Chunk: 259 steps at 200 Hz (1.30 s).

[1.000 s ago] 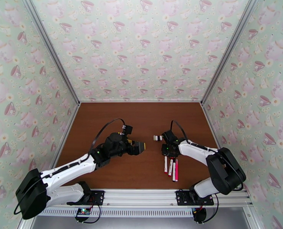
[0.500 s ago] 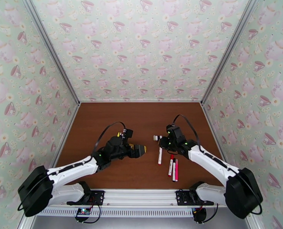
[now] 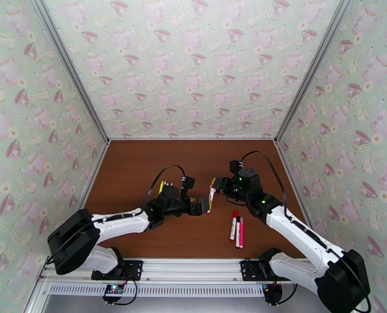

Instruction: Open the pen caps

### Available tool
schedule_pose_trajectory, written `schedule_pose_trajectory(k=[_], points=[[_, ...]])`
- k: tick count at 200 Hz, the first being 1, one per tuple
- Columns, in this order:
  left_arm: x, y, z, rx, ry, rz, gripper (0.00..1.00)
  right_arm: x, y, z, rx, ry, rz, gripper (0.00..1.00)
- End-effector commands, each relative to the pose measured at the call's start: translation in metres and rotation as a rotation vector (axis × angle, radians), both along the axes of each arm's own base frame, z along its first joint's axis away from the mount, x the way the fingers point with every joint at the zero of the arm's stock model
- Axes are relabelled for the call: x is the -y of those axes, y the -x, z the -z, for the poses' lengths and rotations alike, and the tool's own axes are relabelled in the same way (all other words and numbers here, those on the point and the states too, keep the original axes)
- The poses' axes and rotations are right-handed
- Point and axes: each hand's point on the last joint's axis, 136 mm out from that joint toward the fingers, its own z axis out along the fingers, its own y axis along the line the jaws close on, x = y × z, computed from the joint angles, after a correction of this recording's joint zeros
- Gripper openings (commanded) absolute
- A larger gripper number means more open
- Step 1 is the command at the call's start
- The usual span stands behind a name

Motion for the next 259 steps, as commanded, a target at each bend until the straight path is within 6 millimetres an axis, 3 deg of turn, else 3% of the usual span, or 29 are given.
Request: schedule_pose_trajectory(k=[1, 17, 70, 166, 210, 259], points=[[0.018, 0.003, -0.021, 0.014, 0.077, 0.056, 0.82, -0.006, 0.004, -0.011, 0.012, -0.065, -0.016, 0.18], [0.022, 0.002, -0.021, 0.012, 0.082, 0.056, 0.71, -0.008, 0.005, -0.013, 0.013, -0.09, -0.021, 0.18], [0.026, -0.003, -0.021, 0.006, 0.077, 0.046, 0.51, -0.011, 0.009, -0.011, 0.018, -0.097, -0.024, 0.18], [0.024, -0.003, -0.015, 0.013, 0.038, 0.04, 0.25, -0.015, 0.01, -0.002, -0.004, -0.085, -0.041, 0.18], [0.021, 0.002, -0.014, 0.049, 0.013, 0.065, 0.07, -0.016, 0.013, 0.0, -0.017, -0.066, -0.06, 0.22], [0.023, 0.019, -0.022, 0.101, 0.034, 0.173, 0.05, -0.028, 0.02, -0.018, 0.004, -0.095, -0.155, 0.34]])
